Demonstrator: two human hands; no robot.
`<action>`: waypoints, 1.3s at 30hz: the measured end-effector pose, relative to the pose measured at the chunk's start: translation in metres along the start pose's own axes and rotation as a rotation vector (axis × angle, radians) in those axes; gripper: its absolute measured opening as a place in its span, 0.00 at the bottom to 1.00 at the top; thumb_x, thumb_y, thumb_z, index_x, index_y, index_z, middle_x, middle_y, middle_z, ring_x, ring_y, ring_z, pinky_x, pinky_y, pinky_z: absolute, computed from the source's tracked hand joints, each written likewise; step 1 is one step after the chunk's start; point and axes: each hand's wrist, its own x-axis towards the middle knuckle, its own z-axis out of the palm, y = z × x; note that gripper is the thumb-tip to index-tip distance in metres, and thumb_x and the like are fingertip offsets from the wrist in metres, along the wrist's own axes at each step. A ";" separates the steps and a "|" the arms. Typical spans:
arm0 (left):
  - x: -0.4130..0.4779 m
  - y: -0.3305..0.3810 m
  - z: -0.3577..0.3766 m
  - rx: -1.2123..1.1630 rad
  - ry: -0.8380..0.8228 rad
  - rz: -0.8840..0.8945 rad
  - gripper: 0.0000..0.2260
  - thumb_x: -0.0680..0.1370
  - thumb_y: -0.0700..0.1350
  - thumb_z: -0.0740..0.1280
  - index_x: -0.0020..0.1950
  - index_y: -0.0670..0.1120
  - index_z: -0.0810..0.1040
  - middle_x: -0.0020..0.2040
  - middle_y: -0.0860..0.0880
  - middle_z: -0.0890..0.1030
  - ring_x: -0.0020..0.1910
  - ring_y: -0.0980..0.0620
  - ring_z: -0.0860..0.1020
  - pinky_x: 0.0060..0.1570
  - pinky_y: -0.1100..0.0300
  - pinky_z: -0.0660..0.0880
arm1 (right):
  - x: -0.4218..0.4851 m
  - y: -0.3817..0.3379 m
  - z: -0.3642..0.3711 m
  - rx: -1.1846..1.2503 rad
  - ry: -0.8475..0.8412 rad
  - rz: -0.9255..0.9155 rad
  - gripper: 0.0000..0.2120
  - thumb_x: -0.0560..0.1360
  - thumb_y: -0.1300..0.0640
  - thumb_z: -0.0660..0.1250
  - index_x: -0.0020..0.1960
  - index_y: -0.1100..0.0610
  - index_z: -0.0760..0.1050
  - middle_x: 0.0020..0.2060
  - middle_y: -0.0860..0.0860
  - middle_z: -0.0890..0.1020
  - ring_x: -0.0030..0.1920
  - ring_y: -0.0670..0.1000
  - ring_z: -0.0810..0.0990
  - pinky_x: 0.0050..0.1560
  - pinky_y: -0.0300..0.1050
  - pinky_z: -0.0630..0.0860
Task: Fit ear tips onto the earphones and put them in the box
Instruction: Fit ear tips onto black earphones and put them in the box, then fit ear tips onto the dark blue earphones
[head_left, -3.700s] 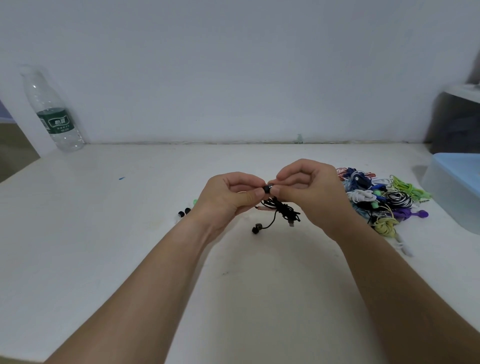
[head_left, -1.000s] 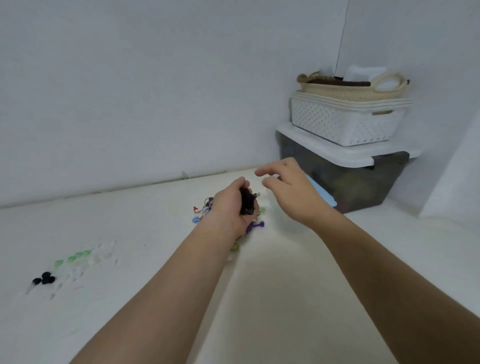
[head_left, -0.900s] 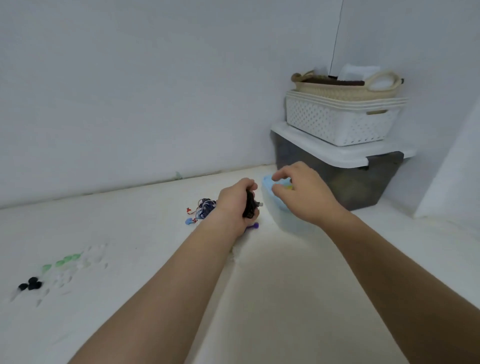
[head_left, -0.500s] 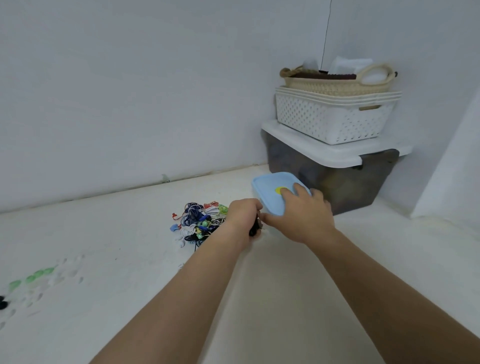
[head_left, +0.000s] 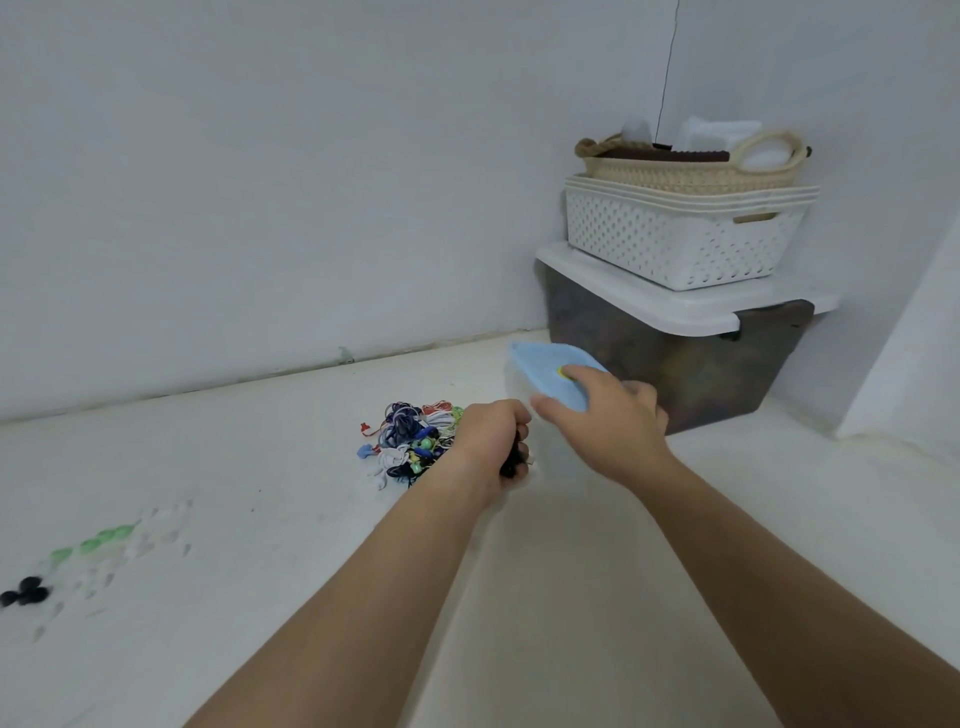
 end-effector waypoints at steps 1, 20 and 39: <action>-0.001 0.000 -0.001 -0.005 -0.004 -0.003 0.08 0.75 0.37 0.63 0.36 0.45 0.69 0.30 0.48 0.68 0.19 0.53 0.65 0.27 0.65 0.60 | 0.000 -0.003 -0.007 0.121 0.020 0.030 0.28 0.74 0.31 0.60 0.71 0.41 0.69 0.65 0.45 0.76 0.69 0.57 0.65 0.70 0.54 0.62; 0.000 0.049 0.028 -0.222 0.053 0.074 0.11 0.80 0.50 0.63 0.55 0.43 0.72 0.42 0.45 0.72 0.37 0.47 0.73 0.39 0.56 0.73 | -0.011 0.023 -0.034 0.620 0.435 0.265 0.07 0.77 0.58 0.61 0.49 0.55 0.78 0.40 0.47 0.80 0.45 0.50 0.78 0.46 0.45 0.71; -0.003 0.009 -0.006 0.739 0.156 0.521 0.12 0.76 0.41 0.69 0.59 0.48 0.81 0.48 0.50 0.79 0.43 0.55 0.75 0.45 0.60 0.72 | 0.002 0.045 -0.032 0.342 0.405 0.223 0.15 0.73 0.52 0.75 0.55 0.58 0.80 0.42 0.50 0.82 0.49 0.55 0.82 0.53 0.50 0.78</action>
